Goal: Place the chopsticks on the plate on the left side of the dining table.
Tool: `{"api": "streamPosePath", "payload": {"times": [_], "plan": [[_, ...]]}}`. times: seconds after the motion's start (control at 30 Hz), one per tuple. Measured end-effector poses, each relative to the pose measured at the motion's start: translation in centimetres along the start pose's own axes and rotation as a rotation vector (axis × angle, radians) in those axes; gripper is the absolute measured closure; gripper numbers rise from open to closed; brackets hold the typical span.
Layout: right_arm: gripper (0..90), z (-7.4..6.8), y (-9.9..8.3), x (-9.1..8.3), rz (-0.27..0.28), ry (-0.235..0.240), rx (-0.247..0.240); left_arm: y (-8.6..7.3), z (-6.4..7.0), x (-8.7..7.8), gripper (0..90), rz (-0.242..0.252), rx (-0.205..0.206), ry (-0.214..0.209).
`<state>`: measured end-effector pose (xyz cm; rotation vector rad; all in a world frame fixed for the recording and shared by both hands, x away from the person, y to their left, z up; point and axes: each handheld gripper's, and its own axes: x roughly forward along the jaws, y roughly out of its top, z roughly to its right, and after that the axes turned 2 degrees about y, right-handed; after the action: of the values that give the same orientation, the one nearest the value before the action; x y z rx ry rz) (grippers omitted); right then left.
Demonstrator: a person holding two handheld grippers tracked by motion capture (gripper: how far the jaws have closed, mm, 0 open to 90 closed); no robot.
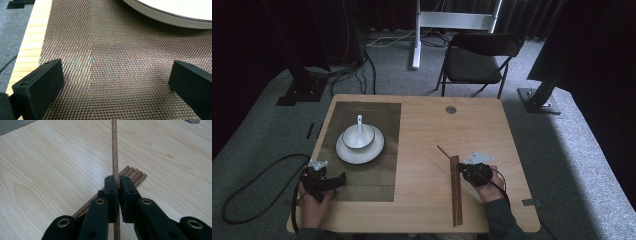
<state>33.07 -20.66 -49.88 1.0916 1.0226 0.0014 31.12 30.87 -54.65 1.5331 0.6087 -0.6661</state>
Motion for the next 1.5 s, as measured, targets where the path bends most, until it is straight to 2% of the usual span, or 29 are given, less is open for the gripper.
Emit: {"api": "streamPosePath", "payload": {"times": [0.7, 1.5], "plan": [[85.0, -1.0, 2.5, -0.1, 0.033, 0.037, -0.082, 0.0, 0.0, 0.0, 0.2, 0.000, 0.000, 0.000], [85.0, -2.6, 4.5, 0.1, 0.059, 0.076, -0.140, 0.0, 0.0, 0.0, 0.2, 0.000, 0.000, 0.000]]}}
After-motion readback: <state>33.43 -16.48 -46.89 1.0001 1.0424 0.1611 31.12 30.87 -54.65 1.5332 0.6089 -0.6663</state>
